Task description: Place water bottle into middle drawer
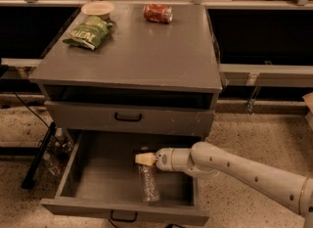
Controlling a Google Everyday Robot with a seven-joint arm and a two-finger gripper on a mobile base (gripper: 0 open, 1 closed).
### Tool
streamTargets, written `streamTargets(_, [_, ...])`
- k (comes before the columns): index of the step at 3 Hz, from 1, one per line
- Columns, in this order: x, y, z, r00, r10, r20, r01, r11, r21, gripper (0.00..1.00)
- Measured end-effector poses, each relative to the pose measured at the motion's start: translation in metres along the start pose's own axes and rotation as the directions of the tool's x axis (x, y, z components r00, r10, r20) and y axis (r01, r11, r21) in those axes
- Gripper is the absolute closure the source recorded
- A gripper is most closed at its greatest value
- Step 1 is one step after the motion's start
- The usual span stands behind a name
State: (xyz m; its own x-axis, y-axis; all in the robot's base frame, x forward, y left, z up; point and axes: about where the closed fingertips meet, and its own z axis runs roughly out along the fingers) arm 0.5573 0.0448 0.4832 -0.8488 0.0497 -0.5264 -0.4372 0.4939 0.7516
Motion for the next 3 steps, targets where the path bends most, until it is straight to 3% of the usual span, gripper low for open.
streamTargets(3, [0.007,-0.012,0.014,0.999,0.032,0.009,-0.031,0.9994,-0.013,1.0])
